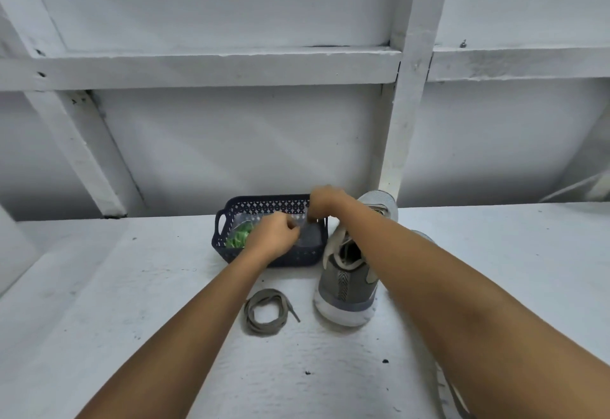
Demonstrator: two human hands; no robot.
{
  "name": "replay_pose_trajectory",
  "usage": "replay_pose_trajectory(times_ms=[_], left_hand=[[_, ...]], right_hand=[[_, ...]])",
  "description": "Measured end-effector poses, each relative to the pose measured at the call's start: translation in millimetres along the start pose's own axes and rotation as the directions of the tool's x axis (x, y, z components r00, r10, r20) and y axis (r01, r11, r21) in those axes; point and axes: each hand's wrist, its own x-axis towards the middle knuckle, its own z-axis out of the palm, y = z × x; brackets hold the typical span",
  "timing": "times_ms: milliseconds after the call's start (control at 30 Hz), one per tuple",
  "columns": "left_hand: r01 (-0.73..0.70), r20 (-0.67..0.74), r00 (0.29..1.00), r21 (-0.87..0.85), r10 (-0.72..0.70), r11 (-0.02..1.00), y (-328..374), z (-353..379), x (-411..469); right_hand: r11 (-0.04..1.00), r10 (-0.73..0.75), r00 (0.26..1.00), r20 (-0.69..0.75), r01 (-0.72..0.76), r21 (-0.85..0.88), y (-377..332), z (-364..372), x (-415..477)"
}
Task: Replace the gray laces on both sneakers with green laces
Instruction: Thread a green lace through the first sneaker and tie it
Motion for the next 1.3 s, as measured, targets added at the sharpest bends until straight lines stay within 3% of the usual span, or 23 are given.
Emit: replay_pose_trajectory(times_ms=[133,200,300,367,533,667,1100,1300], left_hand=[[-0.003,-0.034,0.999,-0.07,0.001,0.998,8.0,-11.8,-1.5],[0.002,-0.073,0.997,-0.192,-0.016,0.981,16.2,-21.7,0.0],[0.025,-0.084,0.992,-0.582,-0.091,0.813,38.2,-44.2,-4.3],[0.042,-0.043,0.993,-0.741,-0.11,0.67,50.0,-59.2,-7.7],[-0.005,-0.024,0.999,-0.836,-0.028,0.548,94.3,-97.7,-29.5],[-0.057,-0.056,0.998,-0.818,0.019,0.573,122.3,-111.1,-41.8],[-0.059,-0.02,0.997,-0.815,0.074,0.577,175.9,-90.6,-70.7],[-0.06,-0.028,0.998,-0.814,0.064,0.577,185.1,-73.7,-71.3]], right_hand=[[0.993,-0.028,0.996,-0.085,0.038,0.112,3.9,-31.5,-25.5],[0.957,-0.005,0.995,-0.099,0.033,0.289,6.6,-47.5,-34.9],[0.694,0.012,1.0,0.0,-0.009,0.72,11.7,-72.5,-55.0],[0.486,-0.027,0.997,0.067,-0.045,0.873,10.6,-82.1,-63.6],[0.253,-0.059,0.998,0.005,0.01,0.967,22.4,-114.3,-90.9],[0.109,-0.094,0.994,-0.063,0.073,0.991,36.5,-133.0,-121.8],[0.01,-0.012,0.993,-0.121,0.121,0.993,86.8,-123.4,-184.3],[0.051,0.044,0.983,-0.179,0.176,0.983,97.7,-115.0,-192.6]])
